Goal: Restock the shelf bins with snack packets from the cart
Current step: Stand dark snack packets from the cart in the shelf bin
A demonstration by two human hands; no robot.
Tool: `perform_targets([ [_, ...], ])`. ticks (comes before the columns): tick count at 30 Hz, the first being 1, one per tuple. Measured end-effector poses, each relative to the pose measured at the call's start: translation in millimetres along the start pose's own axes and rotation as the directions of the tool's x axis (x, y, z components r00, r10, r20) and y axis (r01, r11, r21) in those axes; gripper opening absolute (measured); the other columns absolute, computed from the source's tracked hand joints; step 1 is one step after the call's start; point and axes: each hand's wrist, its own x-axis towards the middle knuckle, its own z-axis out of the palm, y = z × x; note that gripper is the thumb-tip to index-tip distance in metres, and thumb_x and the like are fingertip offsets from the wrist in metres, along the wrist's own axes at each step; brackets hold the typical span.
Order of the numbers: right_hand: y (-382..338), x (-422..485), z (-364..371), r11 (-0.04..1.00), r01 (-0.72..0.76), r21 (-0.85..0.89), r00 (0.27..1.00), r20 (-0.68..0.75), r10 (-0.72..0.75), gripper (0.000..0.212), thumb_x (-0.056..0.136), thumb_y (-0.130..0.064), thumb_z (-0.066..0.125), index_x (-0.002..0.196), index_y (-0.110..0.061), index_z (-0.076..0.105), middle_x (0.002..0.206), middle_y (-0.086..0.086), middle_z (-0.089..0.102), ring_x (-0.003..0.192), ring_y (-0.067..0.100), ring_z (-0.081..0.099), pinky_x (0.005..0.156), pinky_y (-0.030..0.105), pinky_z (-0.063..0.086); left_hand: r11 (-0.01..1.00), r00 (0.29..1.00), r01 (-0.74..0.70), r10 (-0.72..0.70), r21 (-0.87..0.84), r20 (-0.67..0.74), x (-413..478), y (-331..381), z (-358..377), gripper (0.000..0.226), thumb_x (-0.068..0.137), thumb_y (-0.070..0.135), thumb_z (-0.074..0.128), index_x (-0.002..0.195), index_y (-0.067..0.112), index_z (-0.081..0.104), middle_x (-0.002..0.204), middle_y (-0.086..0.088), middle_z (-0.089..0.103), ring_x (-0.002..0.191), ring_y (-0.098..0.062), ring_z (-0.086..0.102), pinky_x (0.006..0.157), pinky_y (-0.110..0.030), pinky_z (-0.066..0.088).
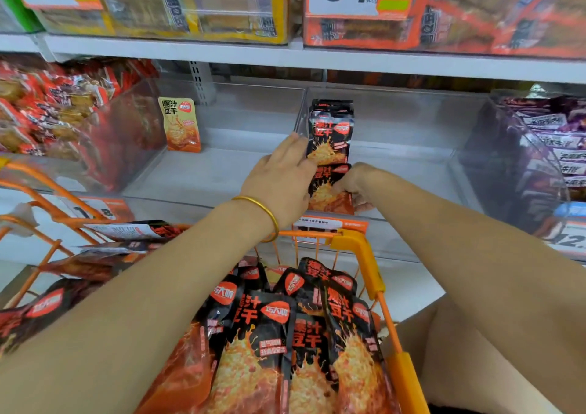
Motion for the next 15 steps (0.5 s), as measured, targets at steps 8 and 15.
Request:
perform_targets([
  [8,3,13,6,0.975,0.012,0.222,1.0,0.007,-0.014,0.03,0.078,-0.006,0.072,0.105,-0.006,0.057,0.118,0.012,0.061,0.103,0.024,0.059,0.076,0.033,0.05,0.999,1.0,-0.023,0.023,-0.039,0.001,-3,-4,4,0.044,0.089,0.013,0.049,0.132,0.01,0.042,0.156,-0.007,0.001,0.144,-0.018,-0.012,0.111,-0.037,0.028],
  [15,5,0,-11,0.922,-0.088,0.378,0.977,0.211,0.007,0.028,0.08,0.001,0.068,0.104,-0.011,0.058,0.098,0.008,0.061,0.093,0.023,0.057,0.08,0.036,0.048,0.994,0.984,-0.09,0.078,-0.063,-0.162,4,-9,7,0.039,0.078,0.002,0.057,0.116,-0.003,0.057,0.137,-0.021,0.039,0.138,-0.033,0.023,0.099,-0.051,0.04],
])
